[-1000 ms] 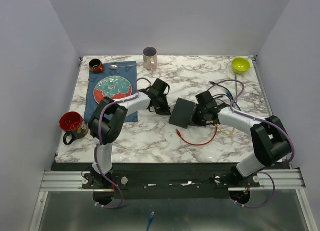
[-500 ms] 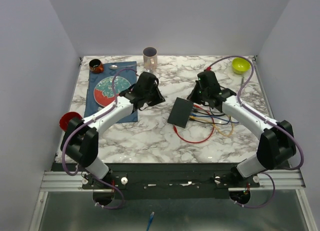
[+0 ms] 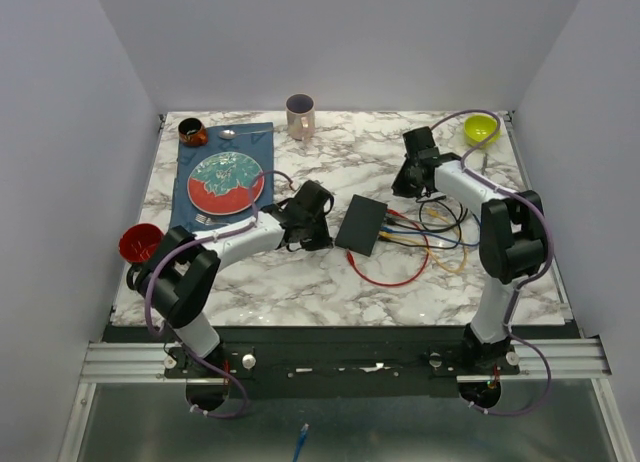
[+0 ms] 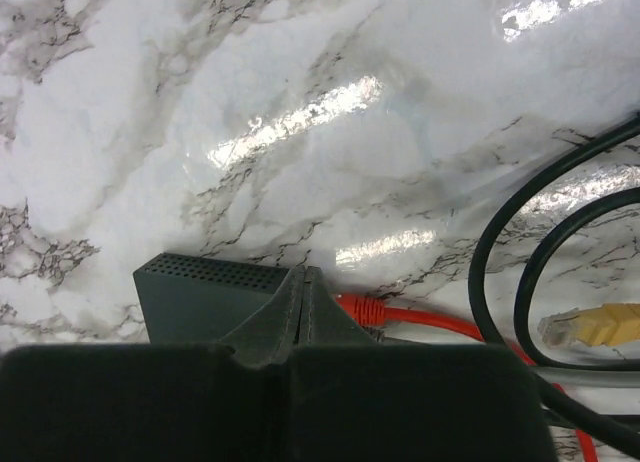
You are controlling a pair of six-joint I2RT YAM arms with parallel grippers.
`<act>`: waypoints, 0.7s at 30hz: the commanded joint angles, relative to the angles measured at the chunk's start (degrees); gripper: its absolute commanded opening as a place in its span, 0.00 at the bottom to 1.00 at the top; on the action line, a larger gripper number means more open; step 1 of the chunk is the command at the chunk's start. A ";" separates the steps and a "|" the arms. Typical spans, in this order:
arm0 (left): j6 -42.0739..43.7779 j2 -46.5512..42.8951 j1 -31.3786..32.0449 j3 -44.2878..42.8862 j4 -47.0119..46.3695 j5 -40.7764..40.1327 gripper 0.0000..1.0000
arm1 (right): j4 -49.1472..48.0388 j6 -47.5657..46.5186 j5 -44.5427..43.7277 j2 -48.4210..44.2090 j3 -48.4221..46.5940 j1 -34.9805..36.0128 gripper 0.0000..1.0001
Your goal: Pull the plug from the switch port
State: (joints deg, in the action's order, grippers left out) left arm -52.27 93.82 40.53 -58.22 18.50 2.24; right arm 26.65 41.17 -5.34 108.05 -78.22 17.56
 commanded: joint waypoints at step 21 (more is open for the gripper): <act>-2.13 16.04 -1.69 -7.87 -3.12 8.04 0.18 | -2.66 0.75 8.41 0.94 10.61 -0.86 0.01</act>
State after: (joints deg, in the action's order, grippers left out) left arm -54.30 106.85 39.88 -63.90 15.46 9.26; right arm 23.75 41.36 -1.17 110.76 -72.58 16.58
